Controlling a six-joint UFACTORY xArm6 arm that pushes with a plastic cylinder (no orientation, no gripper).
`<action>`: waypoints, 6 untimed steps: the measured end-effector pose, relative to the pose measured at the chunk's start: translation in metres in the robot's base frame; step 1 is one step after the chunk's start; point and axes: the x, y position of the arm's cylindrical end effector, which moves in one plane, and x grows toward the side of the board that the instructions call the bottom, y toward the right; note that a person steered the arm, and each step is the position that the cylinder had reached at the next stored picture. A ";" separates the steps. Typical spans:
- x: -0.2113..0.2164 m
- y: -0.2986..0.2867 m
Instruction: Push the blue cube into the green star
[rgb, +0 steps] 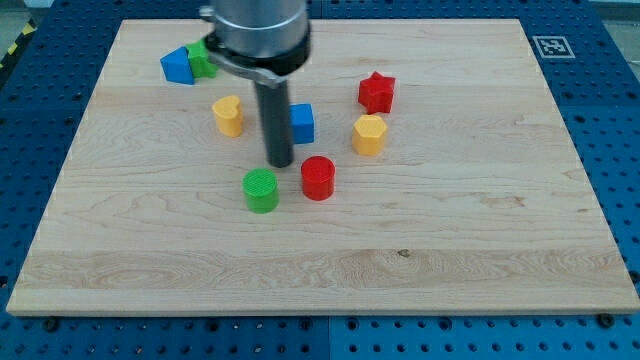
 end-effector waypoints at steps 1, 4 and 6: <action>0.000 0.004; -0.051 0.003; -0.094 0.009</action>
